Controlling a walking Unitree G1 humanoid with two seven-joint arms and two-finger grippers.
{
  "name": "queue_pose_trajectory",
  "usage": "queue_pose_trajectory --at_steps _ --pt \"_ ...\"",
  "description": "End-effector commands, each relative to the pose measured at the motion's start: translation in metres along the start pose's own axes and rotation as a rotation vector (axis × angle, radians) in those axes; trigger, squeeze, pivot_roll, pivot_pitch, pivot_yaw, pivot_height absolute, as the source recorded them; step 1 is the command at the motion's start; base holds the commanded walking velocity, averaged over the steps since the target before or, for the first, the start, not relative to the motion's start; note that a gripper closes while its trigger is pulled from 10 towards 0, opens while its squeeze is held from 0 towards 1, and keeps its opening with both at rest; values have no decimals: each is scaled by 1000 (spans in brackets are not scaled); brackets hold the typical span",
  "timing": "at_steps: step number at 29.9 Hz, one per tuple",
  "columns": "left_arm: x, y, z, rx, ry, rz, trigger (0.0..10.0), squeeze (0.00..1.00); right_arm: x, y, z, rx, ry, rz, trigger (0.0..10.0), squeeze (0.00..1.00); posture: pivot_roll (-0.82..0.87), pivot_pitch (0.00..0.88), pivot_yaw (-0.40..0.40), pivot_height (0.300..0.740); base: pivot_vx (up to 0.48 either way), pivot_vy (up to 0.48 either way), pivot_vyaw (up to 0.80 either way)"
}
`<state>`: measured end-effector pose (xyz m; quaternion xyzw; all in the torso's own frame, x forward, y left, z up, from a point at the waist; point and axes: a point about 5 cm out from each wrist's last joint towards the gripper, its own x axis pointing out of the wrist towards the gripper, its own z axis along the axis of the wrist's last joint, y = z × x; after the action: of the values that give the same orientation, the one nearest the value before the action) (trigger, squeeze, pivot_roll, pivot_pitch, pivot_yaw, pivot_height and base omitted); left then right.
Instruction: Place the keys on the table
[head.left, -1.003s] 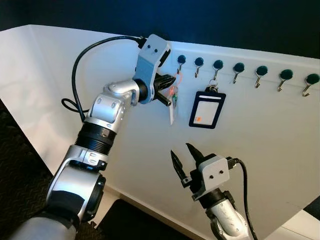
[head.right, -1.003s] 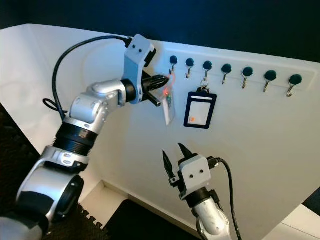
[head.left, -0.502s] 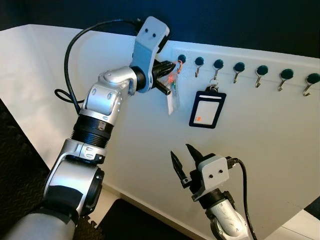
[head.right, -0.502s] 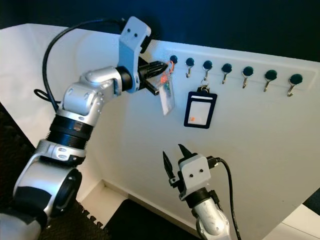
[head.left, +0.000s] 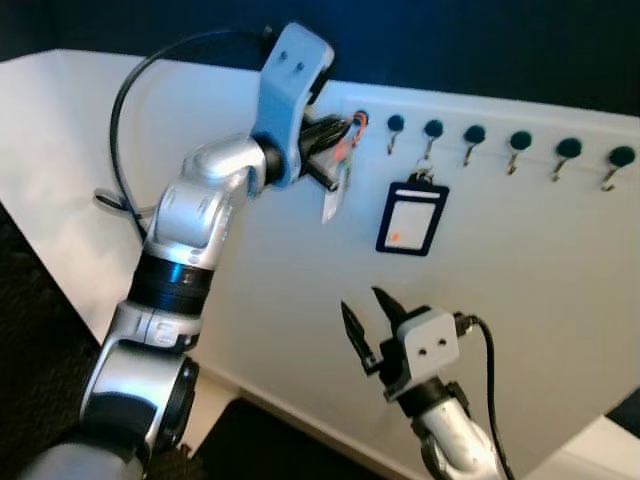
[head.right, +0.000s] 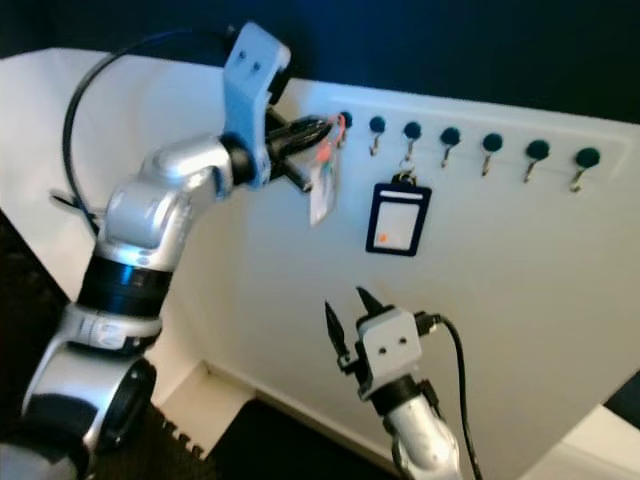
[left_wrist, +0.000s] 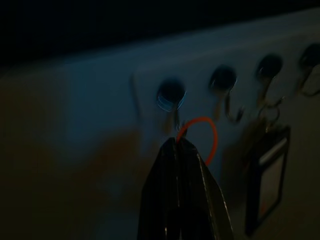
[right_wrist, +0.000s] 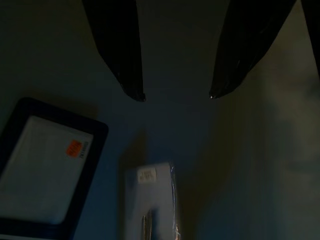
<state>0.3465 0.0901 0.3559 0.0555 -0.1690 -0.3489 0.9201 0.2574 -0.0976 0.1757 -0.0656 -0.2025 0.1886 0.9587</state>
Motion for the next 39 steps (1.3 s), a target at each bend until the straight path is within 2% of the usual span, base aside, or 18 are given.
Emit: queue_pose_trajectory --at_steps 1,5,8,11,14,18,20,25,26,28,29,32,33,35,36,37,38,39 --pt "-8 -4 -4 -31 -27 30 10000 0 -1 -1 2 12 2 -12 10000 0 99 165 78 740 0 0 0" --pt "-20 -5 -23 -68 -2 82 10000 0 0 -3 4 18 -5 -23 10000 0 95 165 77 740 0 0 0" --pt "-40 -8 -52 -144 60 170 10000 0 1 -6 6 24 -10 -27 10000 0 93 164 73 740 0 0 0" --pt "-54 -8 -72 -160 116 247 10000 0 -1 -7 2 30 9 -23 10000 0 94 163 65 740 0 0 0" --pt "-65 -7 -82 -156 143 316 10000 0 -4 -7 -2 34 27 -20 10000 0 94 163 63 740 0 0 0" --pt "-84 -11 -98 -149 208 329 10000 0 -14 -7 -19 86 109 -37 10000 0 91 161 59 740 0 0 0" --pt "-84 -11 -98 -149 208 329 10000 0 -14 -7 -19 86 109 -37 10000 0 91 161 59 740 0 0 0" --pt "-104 -26 -122 -189 283 332 10000 0 -47 -9 -61 98 283 -115 10000 0 88 154 59 740 0 0 0" --pt "-104 -26 -122 -189 283 332 10000 0 -47 -9 -61 98 283 -115 10000 0 88 154 59 740 0 0 0" --pt "-115 -34 -140 -214 347 341 10000 0 -63 -14 -77 94 356 -179 10000 0 86 154 61 740 0 0 0" --pt "-115 -34 -140 -214 347 341 10000 0 -63 -14 -77 94 356 -179 10000 0 86 154 61 740 0 0 0" --pt "-134 -42 -174 -230 462 381 10000 0 -83 -21 -99 64 456 -254 10000 0 80 147 58 740 0 0 0" --pt "-134 -42 -174 -230 462 381 10000 0 -83 -21 -99 64 456 -254 10000 0 80 147 58 740 0 0 0" --pt "-151 -45 -197 -205 545 429 10000 0 -97 -24 -113 32 524 -299 10000 0 73 142 54 740 0 0 0" --pt "-151 -45 -197 -205 545 429 10000 0 -97 -24 -113 32 524 -299 10000 0 73 142 54 740 0 0 0" --pt "-168 -47 -213 -182 607 464 10000 0 -109 -27 -124 16 581 -336 10000 0 71 142 51 740 0 0 0" --pt "-168 -47 -213 -182 607 464 10000 0 -109 -27 -124 16 581 -336 10000 0 71 142 51 740 0 0 0" --pt "-178 -47 -221 -184 639 503 10000 0 -113 -27 -128 3 602 -337 10000 0 75 140 50 740 0 0 0"
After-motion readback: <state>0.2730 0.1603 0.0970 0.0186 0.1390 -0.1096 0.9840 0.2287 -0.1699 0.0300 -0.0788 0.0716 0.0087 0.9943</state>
